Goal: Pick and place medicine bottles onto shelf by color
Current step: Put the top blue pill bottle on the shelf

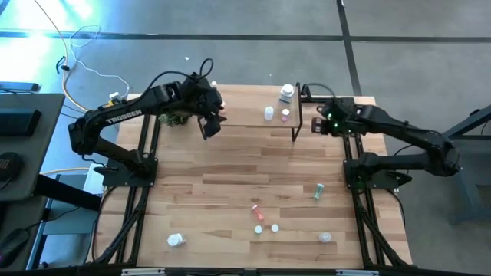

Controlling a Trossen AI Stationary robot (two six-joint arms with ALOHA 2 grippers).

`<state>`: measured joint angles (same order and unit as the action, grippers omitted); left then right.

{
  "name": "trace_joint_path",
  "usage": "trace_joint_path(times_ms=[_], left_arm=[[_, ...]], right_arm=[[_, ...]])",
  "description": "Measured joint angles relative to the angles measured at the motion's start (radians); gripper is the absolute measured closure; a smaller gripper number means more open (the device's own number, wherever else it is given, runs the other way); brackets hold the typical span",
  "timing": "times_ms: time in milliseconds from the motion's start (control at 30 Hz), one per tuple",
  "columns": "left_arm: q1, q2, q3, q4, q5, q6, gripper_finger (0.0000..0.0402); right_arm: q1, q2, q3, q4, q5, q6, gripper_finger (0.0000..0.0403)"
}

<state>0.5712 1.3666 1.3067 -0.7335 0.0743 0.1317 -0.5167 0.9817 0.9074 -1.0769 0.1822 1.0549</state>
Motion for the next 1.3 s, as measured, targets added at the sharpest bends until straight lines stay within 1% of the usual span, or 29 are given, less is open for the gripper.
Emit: trace_joint_path(times_ms=[167, 367, 567, 767, 900, 1167, 1300], left_arm=[[0.027, 0.0, 0.0, 0.023, 0.0, 0.035, 0.02], [0.061, 0.0, 0.0, 0.059, 0.0, 0.064, 0.02], [0.087, 0.0, 0.0, 0.077, 0.0, 0.073, 0.02], [0.097, 0.0, 0.0, 0.079, 0.0, 0.071, 0.02], [0.097, 0.0, 0.0, 0.079, 0.0, 0.069, 0.02], [0.097, 0.0, 0.0, 0.068, 0.0, 0.051, 0.02], [0.097, 0.0, 0.0, 0.067, 0.0, 0.051, 0.02]], right_arm=[[-0.001, 0.0, 0.146, -0.062, 0.099, -0.005, 0.03], [-0.001, 0.0, 0.276, -0.087, 0.179, -0.044, 0.03], [-0.001, 0.018, 0.364, -0.086, 0.212, -0.085, 0.03], [-0.007, 0.105, 0.473, -0.081, 0.222, -0.178, 0.03], [-0.048, 0.176, 0.558, -0.091, 0.172, -0.254, 0.03], [-0.166, 0.331, 0.731, -0.128, 0.007, -0.44, 0.03], [-0.2, 0.405, 0.776, -0.166, -0.083, -0.504, 0.03]])
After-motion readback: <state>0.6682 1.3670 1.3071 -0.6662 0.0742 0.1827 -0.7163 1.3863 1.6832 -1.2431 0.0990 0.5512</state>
